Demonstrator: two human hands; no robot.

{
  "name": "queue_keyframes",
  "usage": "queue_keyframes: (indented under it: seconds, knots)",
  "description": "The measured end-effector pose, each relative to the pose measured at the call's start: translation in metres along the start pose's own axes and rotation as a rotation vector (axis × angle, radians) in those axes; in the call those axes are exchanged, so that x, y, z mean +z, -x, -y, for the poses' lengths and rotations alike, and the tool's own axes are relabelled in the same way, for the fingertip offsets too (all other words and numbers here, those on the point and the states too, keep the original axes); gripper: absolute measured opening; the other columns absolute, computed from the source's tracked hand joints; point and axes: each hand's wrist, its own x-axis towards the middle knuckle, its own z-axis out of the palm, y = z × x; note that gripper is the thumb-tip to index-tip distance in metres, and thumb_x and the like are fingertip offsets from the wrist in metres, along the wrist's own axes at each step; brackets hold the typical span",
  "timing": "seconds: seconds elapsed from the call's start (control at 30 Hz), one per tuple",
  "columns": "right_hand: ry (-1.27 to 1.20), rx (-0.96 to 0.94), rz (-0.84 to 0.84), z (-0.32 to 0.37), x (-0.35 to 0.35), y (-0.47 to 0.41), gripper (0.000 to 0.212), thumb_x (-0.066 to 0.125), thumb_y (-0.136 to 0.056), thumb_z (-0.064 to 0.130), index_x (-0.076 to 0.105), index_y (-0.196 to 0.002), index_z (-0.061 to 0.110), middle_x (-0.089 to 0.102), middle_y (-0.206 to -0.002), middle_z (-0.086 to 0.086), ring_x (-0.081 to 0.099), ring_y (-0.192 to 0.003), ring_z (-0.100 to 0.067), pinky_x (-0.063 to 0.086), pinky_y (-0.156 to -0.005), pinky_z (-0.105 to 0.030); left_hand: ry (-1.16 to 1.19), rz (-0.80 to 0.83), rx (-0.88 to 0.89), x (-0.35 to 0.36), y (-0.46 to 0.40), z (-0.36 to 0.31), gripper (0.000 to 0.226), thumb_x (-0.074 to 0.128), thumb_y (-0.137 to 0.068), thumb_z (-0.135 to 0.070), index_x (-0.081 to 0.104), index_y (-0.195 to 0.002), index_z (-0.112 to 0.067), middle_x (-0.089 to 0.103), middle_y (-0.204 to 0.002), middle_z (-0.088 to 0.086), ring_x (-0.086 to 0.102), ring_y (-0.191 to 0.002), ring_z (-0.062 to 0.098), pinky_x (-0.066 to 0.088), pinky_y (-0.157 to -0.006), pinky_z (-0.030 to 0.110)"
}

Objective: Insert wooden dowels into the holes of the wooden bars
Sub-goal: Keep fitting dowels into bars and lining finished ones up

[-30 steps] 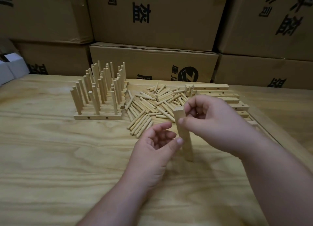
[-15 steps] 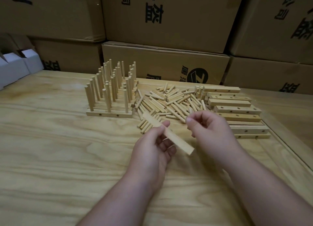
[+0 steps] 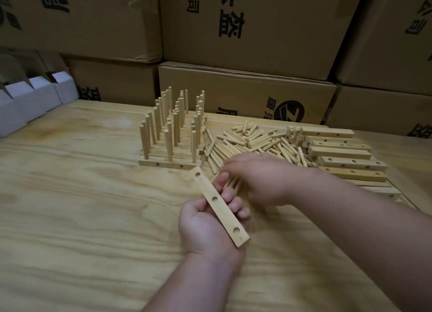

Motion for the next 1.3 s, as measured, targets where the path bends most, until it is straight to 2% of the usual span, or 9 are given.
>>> queue_keyframes:
  seconds: [0.3, 0.4, 0.53, 0.77, 0.9, 1.0, 1.1, 1.2, 1.3]
  knots:
    - [0.106, -0.077, 0.052, 0.016, -0.007, -0.009, 0.031, 0.068, -0.084, 0.024, 0.05, -0.09, 0.048, 0.053, -0.098, 0.017, 0.053, -0.099, -0.011, 0.045, -0.089, -0.033, -0.002, 0.001, -0.013, 0.001, 0.001, 0.0, 0.046, 0.034, -0.077, -0.024, 0.075, -0.088, -0.005, 0.046, -0.066, 0.002, 0.037, -0.051, 0.016, 0.028, -0.053, 0.028]
    - [0.098, 0.041, 0.096, 0.012, 0.0, -0.003, 0.026, 0.067, -0.084, 0.026, 0.06, -0.106, 0.038, 0.051, -0.099, 0.012, 0.056, -0.093, -0.016, 0.053, -0.08, -0.037, 0.0, -0.004, -0.02, 0.002, 0.001, 0.0, 0.047, 0.034, -0.077, -0.024, 0.076, -0.087, -0.005, 0.046, -0.064, 0.003, 0.037, -0.05, 0.016, 0.028, -0.053, 0.028]
    - [0.063, 0.128, 0.056, -0.002, 0.014, 0.008, 0.024, 0.055, -0.087, 0.021, 0.055, -0.11, 0.026, 0.047, -0.104, 0.007, 0.051, -0.102, -0.019, 0.046, -0.083, -0.033, -0.011, -0.022, -0.027, 0.003, 0.001, 0.0, 0.046, 0.033, -0.079, -0.023, 0.072, -0.094, -0.004, 0.046, -0.063, 0.003, 0.038, -0.048, 0.016, 0.029, -0.051, 0.027]
    - [0.038, 0.159, -0.115, -0.021, 0.029, 0.024, 0.034, 0.044, -0.09, 0.015, 0.056, -0.118, 0.03, 0.048, -0.108, 0.011, 0.046, -0.114, -0.017, 0.024, -0.097, -0.033, -0.043, -0.029, -0.026, 0.004, 0.002, 0.001, 0.045, 0.034, -0.08, -0.022, 0.073, -0.093, -0.005, 0.047, -0.063, 0.003, 0.037, -0.049, 0.016, 0.028, -0.053, 0.028]
    - [0.002, 0.275, -0.272, -0.022, 0.019, 0.029, 0.028, 0.049, -0.092, 0.016, 0.06, -0.112, 0.032, 0.055, -0.107, 0.012, 0.05, -0.111, -0.016, 0.028, -0.098, -0.035, -0.062, -0.016, -0.021, 0.003, 0.002, 0.002, 0.044, 0.036, -0.077, -0.022, 0.073, -0.094, -0.005, 0.048, -0.064, 0.003, 0.038, -0.05, 0.017, 0.03, -0.052, 0.028]
    - [-0.281, 0.425, -0.467, -0.015, 0.014, 0.044, 0.013, 0.051, -0.099, 0.027, 0.055, -0.094, 0.039, 0.061, -0.086, 0.016, 0.058, -0.08, -0.009, 0.043, -0.069, -0.03, -0.097, -0.012, -0.016, 0.003, 0.0, 0.003, 0.042, 0.039, -0.076, -0.025, 0.072, -0.094, -0.007, 0.048, -0.065, 0.003, 0.039, -0.05, 0.016, 0.03, -0.056, 0.03]
    - [-0.802, 0.61, -0.665, -0.001, 0.019, 0.063, 0.023, 0.052, -0.099, 0.047, 0.063, -0.085, 0.033, 0.068, -0.069, 0.011, 0.062, -0.055, -0.005, 0.049, -0.054, -0.032, -0.131, -0.007, -0.003, 0.004, -0.001, 0.005, 0.041, 0.042, -0.073, -0.027, 0.071, -0.094, -0.006, 0.049, -0.065, 0.003, 0.042, -0.049, 0.017, 0.034, -0.06, 0.032]
    - [-1.081, 0.757, -0.52, 0.007, 0.031, 0.075, 0.042, 0.054, -0.097, 0.052, 0.067, -0.077, 0.016, 0.062, -0.053, 0.002, 0.055, -0.043, -0.011, 0.049, -0.048, -0.032, -0.157, -0.018, 0.003, 0.006, 0.0, 0.006, 0.039, 0.045, -0.072, -0.026, 0.071, -0.093, -0.005, 0.05, -0.064, 0.005, 0.046, -0.051, 0.02, 0.04, -0.064, 0.035]
    - [-1.314, 0.744, -0.407, 0.005, 0.034, 0.077, 0.031, 0.058, -0.1, 0.036, 0.067, -0.086, 0.01, 0.062, -0.059, -0.003, 0.054, -0.05, -0.015, 0.044, -0.046, -0.029, -0.205, -0.037, 0.005, 0.005, -0.002, 0.007, 0.037, 0.046, -0.08, -0.023, 0.077, -0.079, -0.004, 0.061, -0.068, 0.009, 0.065, -0.069, 0.027, 0.053, -0.085, 0.04]
